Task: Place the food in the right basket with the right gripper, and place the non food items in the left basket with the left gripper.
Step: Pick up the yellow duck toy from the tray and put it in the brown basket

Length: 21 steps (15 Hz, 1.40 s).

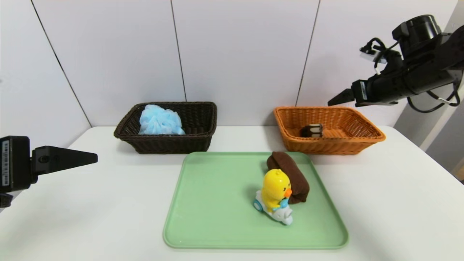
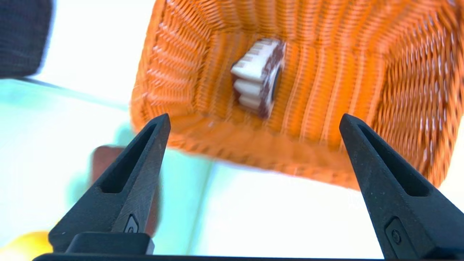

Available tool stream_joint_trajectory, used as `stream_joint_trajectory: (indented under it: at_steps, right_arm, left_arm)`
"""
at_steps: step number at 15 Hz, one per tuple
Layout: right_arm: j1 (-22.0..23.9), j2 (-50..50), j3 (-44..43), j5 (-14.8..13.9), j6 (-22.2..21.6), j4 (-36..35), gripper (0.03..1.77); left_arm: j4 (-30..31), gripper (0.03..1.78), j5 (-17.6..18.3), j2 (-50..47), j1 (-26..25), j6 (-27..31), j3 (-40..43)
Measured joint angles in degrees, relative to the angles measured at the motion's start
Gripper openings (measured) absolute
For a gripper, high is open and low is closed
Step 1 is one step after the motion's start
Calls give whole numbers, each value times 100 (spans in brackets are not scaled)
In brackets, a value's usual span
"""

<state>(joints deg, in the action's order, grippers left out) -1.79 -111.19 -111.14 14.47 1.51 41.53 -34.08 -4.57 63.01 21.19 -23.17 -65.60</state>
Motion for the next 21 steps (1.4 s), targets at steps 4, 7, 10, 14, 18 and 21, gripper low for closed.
stream_joint_trajectory:
  at_steps: [4,7,10,14,18,21]
  right_arm:
    - [-96,723,100,7,-453,905,165]
    - [-245,1453,651,-9,-525,1092,167]
    - [-369,2158,1302,-30,-523,1114,168]
    - [-405,2809,1814,-34,-519,1125,169]
    - [-490,3204,2060,-26,-547,1152,169]
    - [-547,3504,2349,-12,-541,1150,169]
  left_arm:
    - [525,169,389,485,9,11,9]
    - [1069,169,814,909,100,157,-6]
    - [1636,169,1363,1358,166,546,-2]
    - [2444,169,2337,2036,183,1237,-5]
    - [2971,169,3378,2775,185,1968,-13]
    - [2987,169,4257,3145,183,2744,0]
